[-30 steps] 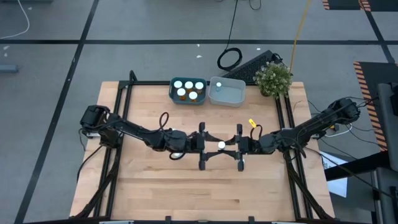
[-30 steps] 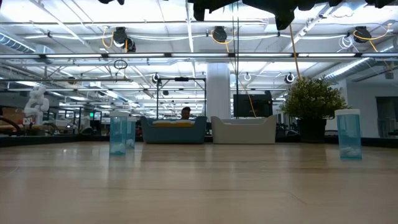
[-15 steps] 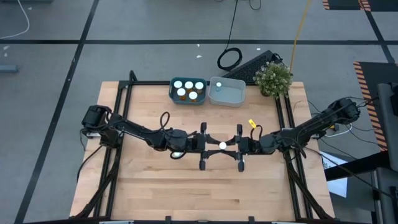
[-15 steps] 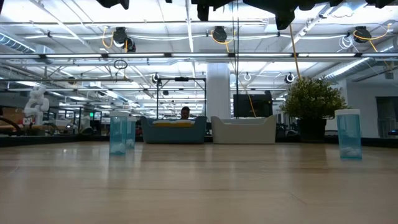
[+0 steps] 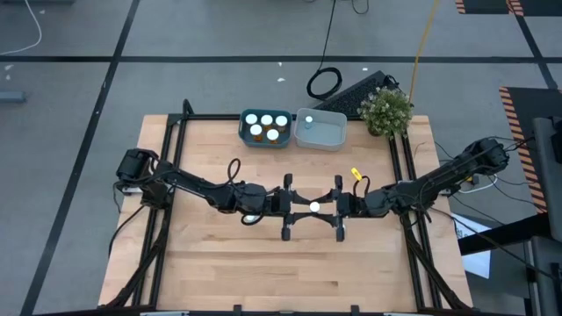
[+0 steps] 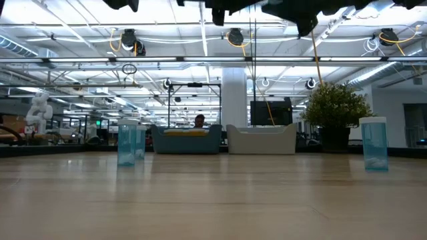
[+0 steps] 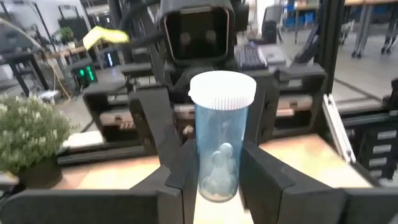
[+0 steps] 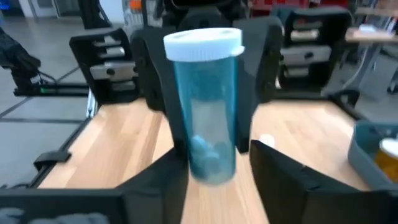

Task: Pick and place medicine bottles into bin by pill shape (circle, oval)
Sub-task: Put the blue pill bottle into the gray bin

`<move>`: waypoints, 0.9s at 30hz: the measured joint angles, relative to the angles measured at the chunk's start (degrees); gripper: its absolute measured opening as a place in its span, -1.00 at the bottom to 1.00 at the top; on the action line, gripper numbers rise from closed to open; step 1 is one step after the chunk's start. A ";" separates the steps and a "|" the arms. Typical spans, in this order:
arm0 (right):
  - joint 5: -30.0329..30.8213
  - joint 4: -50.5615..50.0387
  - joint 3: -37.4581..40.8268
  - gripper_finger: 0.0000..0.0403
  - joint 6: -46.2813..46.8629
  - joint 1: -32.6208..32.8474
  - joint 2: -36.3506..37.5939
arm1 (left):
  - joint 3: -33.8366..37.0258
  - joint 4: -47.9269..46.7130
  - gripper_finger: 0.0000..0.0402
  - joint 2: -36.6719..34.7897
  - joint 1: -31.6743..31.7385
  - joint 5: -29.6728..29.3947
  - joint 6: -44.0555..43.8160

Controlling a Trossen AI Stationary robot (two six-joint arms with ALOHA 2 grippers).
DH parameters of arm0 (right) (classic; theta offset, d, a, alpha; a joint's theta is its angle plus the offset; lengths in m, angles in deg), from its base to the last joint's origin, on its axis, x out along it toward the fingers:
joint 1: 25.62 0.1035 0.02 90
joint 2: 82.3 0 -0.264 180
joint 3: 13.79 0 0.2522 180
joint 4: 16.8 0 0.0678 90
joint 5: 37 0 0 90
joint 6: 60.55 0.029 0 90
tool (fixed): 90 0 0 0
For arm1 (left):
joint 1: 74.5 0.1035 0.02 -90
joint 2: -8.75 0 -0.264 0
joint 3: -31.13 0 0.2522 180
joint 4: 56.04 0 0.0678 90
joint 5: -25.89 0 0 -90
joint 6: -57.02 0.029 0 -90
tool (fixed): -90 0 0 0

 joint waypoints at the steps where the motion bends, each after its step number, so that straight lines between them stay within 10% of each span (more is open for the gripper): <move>1: 0.02 -1.72 0.00 -0.14 0.98 0.01 0.43 | 0.08 -0.45 -0.48 0.00 0.00 -0.08 0.00; 11: -0.28 -19.74 0.00 0.30 12.42 0.04 4.85 | 0.08 -3.86 -0.48 0.00 0.52 -0.41 -1.33; 19: -1.83 -41.93 -2.43 0.29 25.37 0.04 11.14 | 0.08 -10.83 -0.48 -0.04 1.01 -0.41 -3.20; 27: -0.06 -42.75 -10.14 0.27 21.80 0.04 9.52 | 0.08 -19.10 -0.48 -0.04 2.37 -0.46 -6.03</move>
